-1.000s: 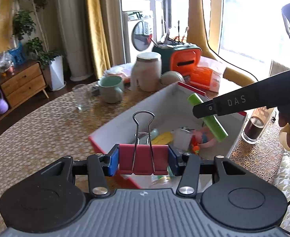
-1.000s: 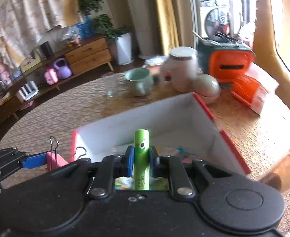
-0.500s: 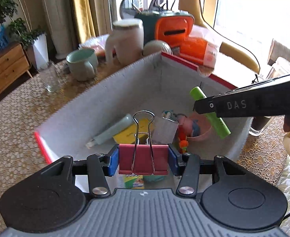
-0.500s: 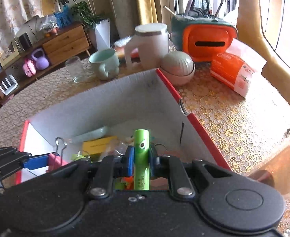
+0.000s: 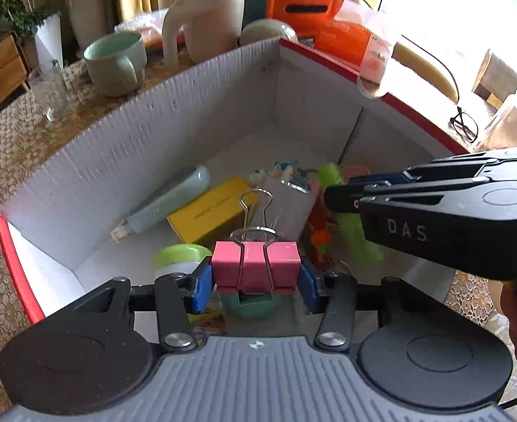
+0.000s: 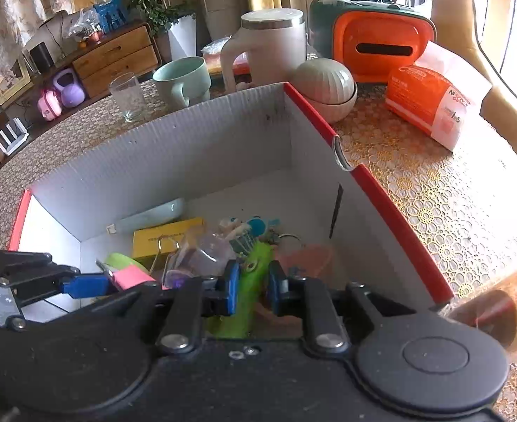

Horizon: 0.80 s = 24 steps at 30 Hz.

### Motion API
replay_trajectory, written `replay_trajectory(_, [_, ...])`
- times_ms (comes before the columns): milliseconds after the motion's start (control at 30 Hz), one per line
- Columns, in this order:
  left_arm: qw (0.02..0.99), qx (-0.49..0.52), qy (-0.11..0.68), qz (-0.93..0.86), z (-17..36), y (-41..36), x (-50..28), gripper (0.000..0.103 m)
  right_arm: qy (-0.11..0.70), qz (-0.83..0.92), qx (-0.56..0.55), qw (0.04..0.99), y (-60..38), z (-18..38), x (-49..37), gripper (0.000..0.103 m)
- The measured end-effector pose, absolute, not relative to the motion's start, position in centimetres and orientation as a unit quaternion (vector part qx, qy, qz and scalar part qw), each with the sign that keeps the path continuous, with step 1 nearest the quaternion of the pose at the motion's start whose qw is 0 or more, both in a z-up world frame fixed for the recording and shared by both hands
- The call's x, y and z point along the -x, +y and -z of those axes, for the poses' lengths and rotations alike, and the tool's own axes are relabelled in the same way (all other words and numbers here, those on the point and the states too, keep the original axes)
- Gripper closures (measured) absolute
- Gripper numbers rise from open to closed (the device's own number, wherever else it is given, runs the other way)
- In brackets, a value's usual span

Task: Organize rigid objects
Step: 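Open the left gripper to drop the binder clip while the right gripper releases the highlighter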

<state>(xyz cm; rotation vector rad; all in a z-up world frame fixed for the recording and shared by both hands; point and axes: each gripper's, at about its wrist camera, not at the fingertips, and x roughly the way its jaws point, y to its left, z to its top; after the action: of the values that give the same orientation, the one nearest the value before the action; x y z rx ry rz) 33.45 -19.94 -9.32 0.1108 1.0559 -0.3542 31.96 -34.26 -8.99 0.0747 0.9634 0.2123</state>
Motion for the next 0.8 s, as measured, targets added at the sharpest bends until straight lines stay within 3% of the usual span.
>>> replay_trajectory(200, [0.841,-0.037,0.510,0.178,9.0,-19.5,-33.5,0.053,0.461,-0.101,-0.037,0.881,-33.9,8.8,-31.3,0.078])
replay_trajectory(333, [0.853,-0.041,0.489,0.176,8.0,-19.3,-32.4,0.036,0.454,-0.102,-0.039,0.884,-33.7,8.0,-30.4,0.073])
replay_trajectory(800, [0.895,-0.031,0.420,0.148,4.0,-16.5,-28.0,0.036,0.408,-0.127,-0.045,0.903,-32.7,4.3,-26.0,0.062])
